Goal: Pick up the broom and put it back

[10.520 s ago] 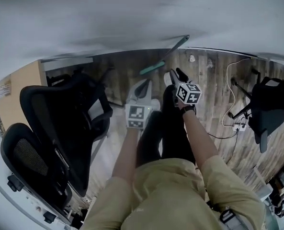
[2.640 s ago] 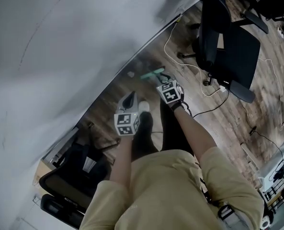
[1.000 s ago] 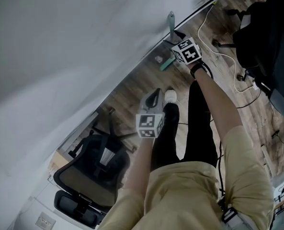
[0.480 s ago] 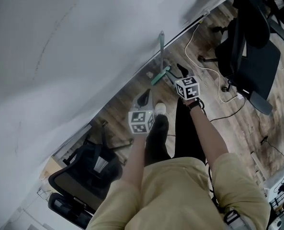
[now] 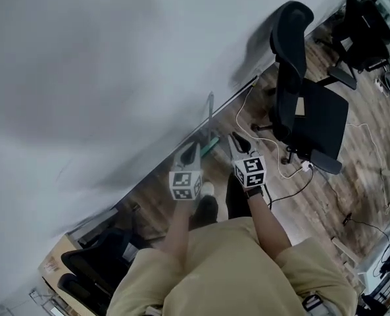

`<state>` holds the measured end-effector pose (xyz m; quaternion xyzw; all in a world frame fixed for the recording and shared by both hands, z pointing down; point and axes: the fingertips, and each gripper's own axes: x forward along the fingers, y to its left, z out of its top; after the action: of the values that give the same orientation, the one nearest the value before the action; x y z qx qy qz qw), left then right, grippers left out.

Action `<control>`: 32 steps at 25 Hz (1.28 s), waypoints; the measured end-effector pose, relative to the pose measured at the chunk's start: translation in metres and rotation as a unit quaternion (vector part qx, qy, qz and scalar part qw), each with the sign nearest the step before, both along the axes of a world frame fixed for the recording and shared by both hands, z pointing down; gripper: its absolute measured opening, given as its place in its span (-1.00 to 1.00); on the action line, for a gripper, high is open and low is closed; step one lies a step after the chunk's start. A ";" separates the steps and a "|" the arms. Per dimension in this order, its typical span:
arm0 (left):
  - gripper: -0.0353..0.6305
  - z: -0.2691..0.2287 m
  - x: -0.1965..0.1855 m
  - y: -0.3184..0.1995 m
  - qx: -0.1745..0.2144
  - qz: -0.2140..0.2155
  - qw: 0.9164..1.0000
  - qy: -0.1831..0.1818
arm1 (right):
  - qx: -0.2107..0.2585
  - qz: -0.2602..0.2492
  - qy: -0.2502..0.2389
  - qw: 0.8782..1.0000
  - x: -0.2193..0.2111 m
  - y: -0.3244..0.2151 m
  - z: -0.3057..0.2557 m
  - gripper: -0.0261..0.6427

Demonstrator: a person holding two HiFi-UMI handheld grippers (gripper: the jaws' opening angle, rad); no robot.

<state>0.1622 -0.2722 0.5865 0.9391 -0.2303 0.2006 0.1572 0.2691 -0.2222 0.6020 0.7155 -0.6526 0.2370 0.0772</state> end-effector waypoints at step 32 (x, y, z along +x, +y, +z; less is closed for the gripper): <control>-0.89 -0.188 0.016 0.056 0.096 0.091 0.979 0.155 | 0.094 0.088 0.116 0.985 -0.006 0.100 -0.191 -0.90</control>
<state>0.1781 -0.2160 0.3985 0.9866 -0.1345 0.0431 0.0816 0.2632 -0.1219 0.4109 0.7968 -0.5931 0.0962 0.0636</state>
